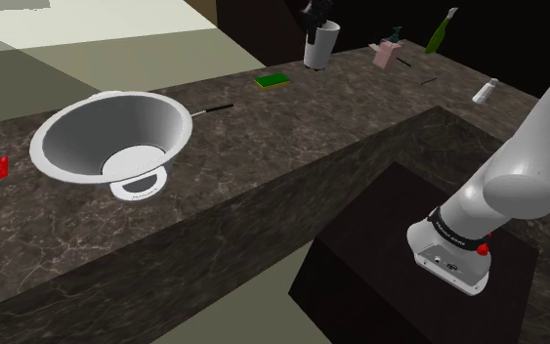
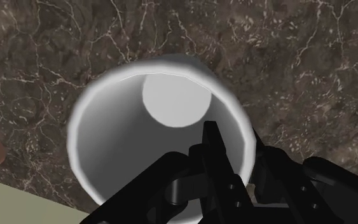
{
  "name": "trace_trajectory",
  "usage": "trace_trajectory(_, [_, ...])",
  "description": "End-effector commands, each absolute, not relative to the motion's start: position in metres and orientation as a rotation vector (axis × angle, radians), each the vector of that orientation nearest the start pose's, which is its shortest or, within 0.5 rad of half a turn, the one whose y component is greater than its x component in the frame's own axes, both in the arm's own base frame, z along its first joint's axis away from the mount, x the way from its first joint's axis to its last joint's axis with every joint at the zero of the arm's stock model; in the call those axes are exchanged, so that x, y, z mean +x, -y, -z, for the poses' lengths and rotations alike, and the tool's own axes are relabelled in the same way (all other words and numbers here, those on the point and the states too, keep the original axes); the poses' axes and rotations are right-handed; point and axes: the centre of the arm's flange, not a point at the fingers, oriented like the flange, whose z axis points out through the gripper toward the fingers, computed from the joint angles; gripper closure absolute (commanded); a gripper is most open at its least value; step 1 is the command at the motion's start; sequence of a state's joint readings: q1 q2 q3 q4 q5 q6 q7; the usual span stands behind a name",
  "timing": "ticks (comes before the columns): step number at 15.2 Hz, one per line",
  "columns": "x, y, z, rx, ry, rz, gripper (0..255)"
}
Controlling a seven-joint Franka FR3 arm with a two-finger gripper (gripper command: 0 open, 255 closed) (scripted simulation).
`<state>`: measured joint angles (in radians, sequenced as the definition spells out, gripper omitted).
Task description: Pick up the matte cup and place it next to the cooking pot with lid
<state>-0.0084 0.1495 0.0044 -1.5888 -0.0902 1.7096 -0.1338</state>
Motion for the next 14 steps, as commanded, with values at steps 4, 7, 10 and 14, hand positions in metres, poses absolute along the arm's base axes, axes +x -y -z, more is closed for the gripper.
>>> trace_trajectory(4, [0.606,0.011,-0.568,-3.219,0.231,-0.056,255])
trace_trajectory(7, [0.596,-0.028,-0.568,-3.219,0.231,-0.056,255])
trace_trajectory(10, [0.587,-0.066,-0.568,-3.219,0.231,-0.056,255])
trace_trajectory(14, [0.574,-0.118,-0.568,-3.219,0.231,-0.056,255])
